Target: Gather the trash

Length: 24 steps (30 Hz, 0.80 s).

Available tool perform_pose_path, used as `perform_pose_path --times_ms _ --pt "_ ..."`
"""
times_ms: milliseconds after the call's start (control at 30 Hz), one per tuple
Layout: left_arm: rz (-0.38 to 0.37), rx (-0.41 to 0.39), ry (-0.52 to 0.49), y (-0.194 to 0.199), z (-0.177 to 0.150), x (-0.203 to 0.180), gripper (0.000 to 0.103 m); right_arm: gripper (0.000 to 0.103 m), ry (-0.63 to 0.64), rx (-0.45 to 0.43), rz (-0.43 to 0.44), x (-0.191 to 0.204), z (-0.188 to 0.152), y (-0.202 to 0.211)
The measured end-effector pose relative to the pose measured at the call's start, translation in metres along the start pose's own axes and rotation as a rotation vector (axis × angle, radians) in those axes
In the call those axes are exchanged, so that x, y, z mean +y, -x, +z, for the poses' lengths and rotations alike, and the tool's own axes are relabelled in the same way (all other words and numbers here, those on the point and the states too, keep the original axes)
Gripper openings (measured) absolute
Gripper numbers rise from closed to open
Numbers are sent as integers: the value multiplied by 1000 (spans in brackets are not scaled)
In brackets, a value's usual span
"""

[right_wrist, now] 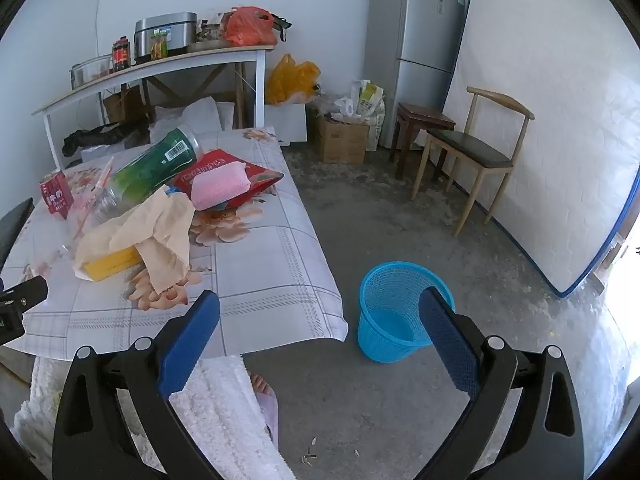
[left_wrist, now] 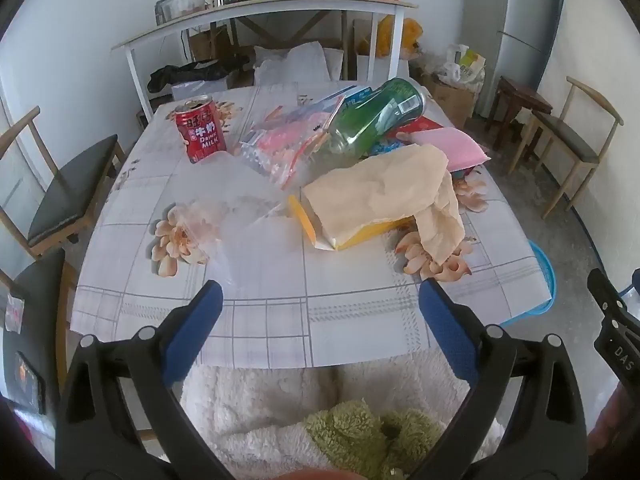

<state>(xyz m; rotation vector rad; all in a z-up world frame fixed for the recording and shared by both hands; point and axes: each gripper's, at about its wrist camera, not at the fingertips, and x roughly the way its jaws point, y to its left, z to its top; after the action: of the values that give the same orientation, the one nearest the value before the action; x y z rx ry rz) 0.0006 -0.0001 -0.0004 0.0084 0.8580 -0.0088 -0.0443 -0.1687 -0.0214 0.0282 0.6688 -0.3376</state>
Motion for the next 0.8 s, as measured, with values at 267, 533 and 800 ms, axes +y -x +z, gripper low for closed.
perform_pose_path --times_ms 267,533,800 --pt "0 1 3 0 0 0 94 97 -2 2 3 1 0 0" --pt "0 11 5 -3 -5 2 94 97 -2 2 3 2 1 -1" --pt "-2 23 10 -9 -7 3 94 97 -1 4 2 0 -1 -5"
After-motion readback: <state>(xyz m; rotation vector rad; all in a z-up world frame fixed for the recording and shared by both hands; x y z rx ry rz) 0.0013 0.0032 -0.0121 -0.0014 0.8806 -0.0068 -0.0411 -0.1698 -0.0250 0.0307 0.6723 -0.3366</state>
